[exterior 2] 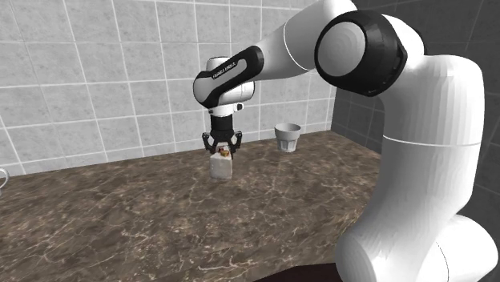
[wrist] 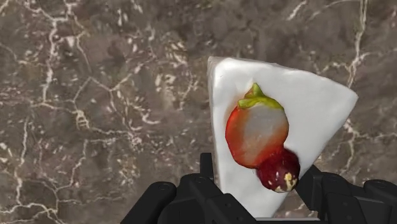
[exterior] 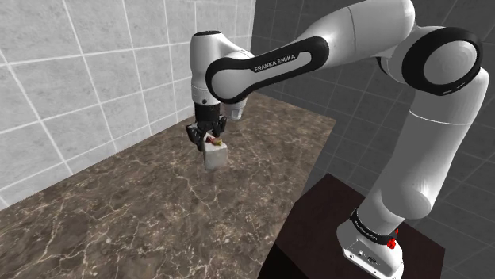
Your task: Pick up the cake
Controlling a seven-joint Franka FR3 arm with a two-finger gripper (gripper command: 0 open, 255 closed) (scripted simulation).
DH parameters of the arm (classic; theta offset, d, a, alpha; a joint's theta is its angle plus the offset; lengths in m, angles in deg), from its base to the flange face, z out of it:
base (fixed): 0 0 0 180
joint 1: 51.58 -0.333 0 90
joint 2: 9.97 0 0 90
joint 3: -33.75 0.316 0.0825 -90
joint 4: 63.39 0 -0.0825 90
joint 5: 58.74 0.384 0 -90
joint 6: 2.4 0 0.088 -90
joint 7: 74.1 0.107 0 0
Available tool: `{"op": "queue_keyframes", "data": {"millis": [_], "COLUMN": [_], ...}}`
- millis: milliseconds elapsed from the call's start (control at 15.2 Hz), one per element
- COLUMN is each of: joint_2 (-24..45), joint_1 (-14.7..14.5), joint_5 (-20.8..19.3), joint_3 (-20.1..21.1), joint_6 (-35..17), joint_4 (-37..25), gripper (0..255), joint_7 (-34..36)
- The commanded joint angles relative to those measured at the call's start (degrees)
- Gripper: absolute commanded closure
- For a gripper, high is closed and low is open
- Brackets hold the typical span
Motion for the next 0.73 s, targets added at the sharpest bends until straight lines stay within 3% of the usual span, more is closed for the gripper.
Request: {"op": "queue_keyframes", "data": {"millis": [0, 660], "joint_2": [-0.61, -2.05], "joint_1": [0.05, 0.15], "joint_5": [0.32, 1.12], "joint_3": [0.08, 0.24], "joint_6": [1.44, 7.34], "joint_4": [-0.89, -5.49], "gripper": [255, 255], "joint_7": [-0.16, -0.67]}}
